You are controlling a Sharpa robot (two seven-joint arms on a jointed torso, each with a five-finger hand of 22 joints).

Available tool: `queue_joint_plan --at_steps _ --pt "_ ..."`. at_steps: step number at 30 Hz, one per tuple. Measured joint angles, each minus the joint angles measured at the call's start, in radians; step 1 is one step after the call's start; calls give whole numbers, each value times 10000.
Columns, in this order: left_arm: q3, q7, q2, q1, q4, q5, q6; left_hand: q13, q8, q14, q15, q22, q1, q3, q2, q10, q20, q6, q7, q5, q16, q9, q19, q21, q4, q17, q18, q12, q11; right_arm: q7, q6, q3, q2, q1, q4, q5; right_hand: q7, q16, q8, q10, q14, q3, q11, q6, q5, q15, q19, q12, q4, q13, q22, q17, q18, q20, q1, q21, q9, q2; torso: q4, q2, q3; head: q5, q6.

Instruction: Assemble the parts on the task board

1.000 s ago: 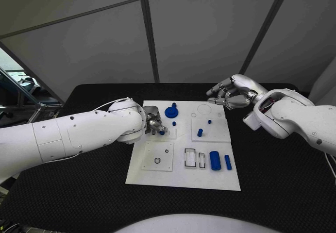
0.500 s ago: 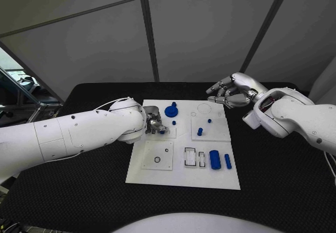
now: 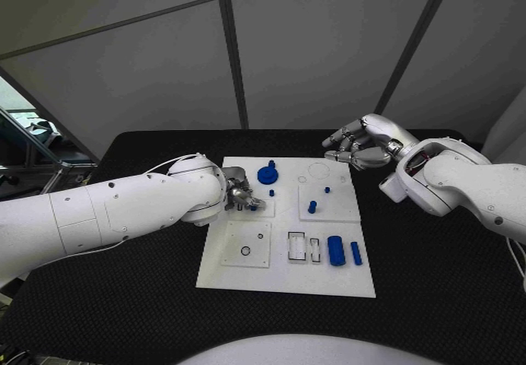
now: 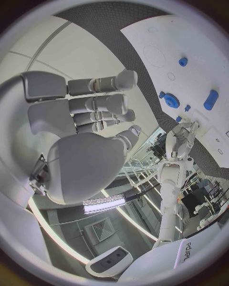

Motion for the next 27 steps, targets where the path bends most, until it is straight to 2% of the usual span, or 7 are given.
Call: queue_joint_plan --at_steps 2,6,15,17,22,26,27 --pt "21 0 -28 -5 13 2 -21 0 -29 0 0 0 0 -274 0 0 0 0 0 0 0 12 0 0 108 0 0 0 0 2 -2 0 0 0 -1 1 0 -25 0 -49 0 0 -20 0 0 0 0 0 0 -12 -14 -14 0 0 0 -18 0 0 2 0 -1 -2 5" --pt "215 1 -87 -17 41 17 -72 -23 -78 0 0 0 110 -989 110 0 0 -1 1 0 -40 49 0 0 383 8 1 0 0 6 -8 0 0 0 -18 3 0 -25 0 -49 0 0 -20 0 0 0 0 0 0 -11 -14 -14 -1 0 0 -18 0 0 3 -4 -4 -6 18" --pt "1014 3 -324 20 229 275 -42 -250 -194 0 0 0 386 -1725 386 -73 1 -44 44 0 -39 74 0 -251 457 7 1 -200 58 16 -14 0 9 0 -87 20 0 -25 0 -48 0 0 -20 0 0 0 0 0 0 -11 -13 -14 -1 0 0 -18 0 0 3 -6 0 5 27" --pt "1143 3 -385 54 247 327 50 -340 -275 0 1 0 493 -1889 450 -184 1 -65 64 0 -78 74 0 -361 456 7 0 -283 77 19 -14 0 12 0 -99 23 0 -25 0 -48 0 0 -20 0 -1 0 0 0 0 -10 -13 -13 -1 0 0 -18 0 0 3 -6 0 5 34" --pt "1341 29 -388 330 -108 434 491 -824 -780 15 61 0 1157 -2305 593 -551 3 -409 263 0 -124 -225 -3 -760 424 6 0 -761 220 27 -15 0 25 0 -141 32 0 -25 0 -48 0 0 -20 0 -1 0 0 0 0 -10 -13 -13 -1 0 0 -17 0 0 3 -5 4 6 44" --pt "1410 105 -124 617 -953 485 894 -1245 -1286 -35 152 0 1496 -2584 754 -831 151 -560 414 0 -169 -698 -150 -1061 433 -12 10 -1168 365 31 -16 0 49 0 -188 40 0 -25 0 -48 0 -4 -20 0 6 0 0 0 3 -12 -13 -15 0 0 0 -17 0 0 3 -6 6 25 65" --pt "1411 142 8 664 -1253 496 996 -1331 -1397 -2 182 0 1549 -2669 805 -863 164 -561 414 0 -192 -829 -164 -1112 449 -25 112 -1242 397 32 -17 0 57 0 -196 41 0 -51 0 -48 0 -26 -20 -1 43 0 0 -32 25 -25 -23 -30 -1 0 0 -17 0 0 2 -6 6 40 83"
